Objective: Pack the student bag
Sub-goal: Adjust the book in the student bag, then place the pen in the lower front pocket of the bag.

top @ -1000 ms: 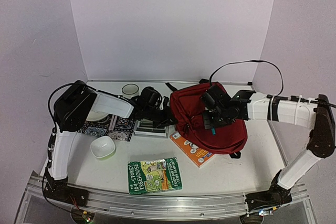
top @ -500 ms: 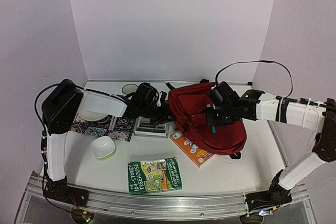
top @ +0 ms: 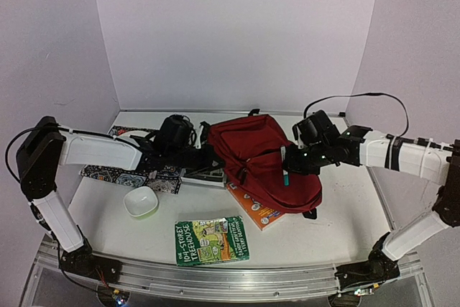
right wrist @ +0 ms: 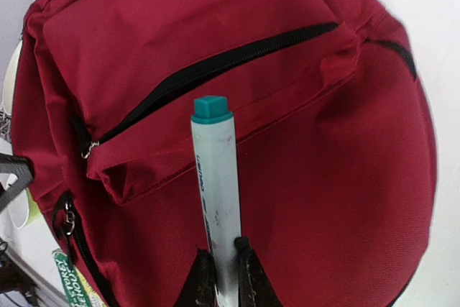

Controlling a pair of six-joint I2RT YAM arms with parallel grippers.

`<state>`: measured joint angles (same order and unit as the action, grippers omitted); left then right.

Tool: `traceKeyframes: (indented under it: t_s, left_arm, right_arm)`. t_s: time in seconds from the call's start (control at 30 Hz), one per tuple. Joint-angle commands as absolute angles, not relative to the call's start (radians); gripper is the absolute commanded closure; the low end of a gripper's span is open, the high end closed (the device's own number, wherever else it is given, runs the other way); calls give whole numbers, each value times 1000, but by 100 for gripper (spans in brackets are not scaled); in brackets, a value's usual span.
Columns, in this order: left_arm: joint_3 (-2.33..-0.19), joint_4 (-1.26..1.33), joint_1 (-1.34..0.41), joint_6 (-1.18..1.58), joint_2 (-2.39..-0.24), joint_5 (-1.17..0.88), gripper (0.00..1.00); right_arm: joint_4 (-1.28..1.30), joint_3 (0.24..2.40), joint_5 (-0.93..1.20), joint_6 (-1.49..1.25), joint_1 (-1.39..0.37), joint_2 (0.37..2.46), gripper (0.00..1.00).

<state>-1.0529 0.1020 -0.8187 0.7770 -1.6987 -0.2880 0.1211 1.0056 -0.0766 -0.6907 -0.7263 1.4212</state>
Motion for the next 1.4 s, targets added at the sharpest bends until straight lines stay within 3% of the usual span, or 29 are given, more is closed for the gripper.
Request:
traceKeyframes:
  t_s: [0.0,0.37,1.03,1.37]
  left_arm:
    - [-1007,133,-826,727,-1664,-265,100]
    - [-984,134,-833,661,-1671,-259,100]
    - [-920,134,-843,591,-1660,-262,100]
    - [-911,137,-853,562,-1652,-279,100]
  right_arm:
    - [45,967,132,-764,-712,1494,100]
    - [-50,1047,315,-788,-693,1683,100]
    - [-70,1169,359,-834,-598,1772,100]
    - [-271,1194,334,-1034,-562,1855,100]
